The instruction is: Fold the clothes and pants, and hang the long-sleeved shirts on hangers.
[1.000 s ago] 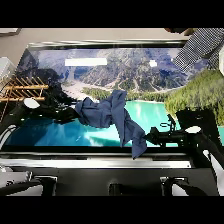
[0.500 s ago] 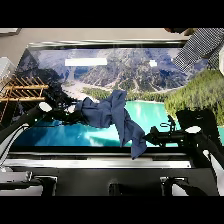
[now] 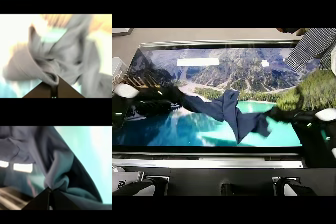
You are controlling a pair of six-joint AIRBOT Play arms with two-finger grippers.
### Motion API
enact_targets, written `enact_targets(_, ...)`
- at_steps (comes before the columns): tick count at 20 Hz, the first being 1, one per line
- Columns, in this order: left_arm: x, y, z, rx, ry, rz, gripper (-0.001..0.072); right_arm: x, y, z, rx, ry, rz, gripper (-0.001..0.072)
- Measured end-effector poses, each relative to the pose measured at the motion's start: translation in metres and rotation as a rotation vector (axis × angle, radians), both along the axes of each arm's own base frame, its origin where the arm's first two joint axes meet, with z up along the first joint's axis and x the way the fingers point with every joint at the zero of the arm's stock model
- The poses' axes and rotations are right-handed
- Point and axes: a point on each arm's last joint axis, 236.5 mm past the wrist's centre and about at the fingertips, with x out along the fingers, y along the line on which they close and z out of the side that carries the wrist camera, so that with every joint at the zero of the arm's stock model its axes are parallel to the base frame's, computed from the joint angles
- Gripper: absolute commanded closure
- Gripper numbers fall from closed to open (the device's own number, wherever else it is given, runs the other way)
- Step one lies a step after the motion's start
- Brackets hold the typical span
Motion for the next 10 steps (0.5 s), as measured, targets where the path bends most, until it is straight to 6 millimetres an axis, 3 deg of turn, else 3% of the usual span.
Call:
enact_targets(2,-0.002,0.022,0.084,0.025,-0.197,0.040,0.0689,0.021,-0.013,0.082,-0.097,-0.242,-0.023,0.0683)
enact_targets(4,-0.020,0.046,0.168,0.050,-0.392,0.096,0.0689,0.022,-0.024,0.168,-0.202,-0.480,-0.060,0.0683)
enact_targets(7,-0.072,0.071,0.267,0.081,-0.633,0.177,0.0689,-0.008,-0.036,0.282,-0.333,-0.785,-0.143,0.0683)
enact_targets(10,-0.130,0.088,0.327,0.084,-0.781,0.284,0.0689,-0.055,-0.047,0.354,-0.421,-0.976,-0.246,0.0683)
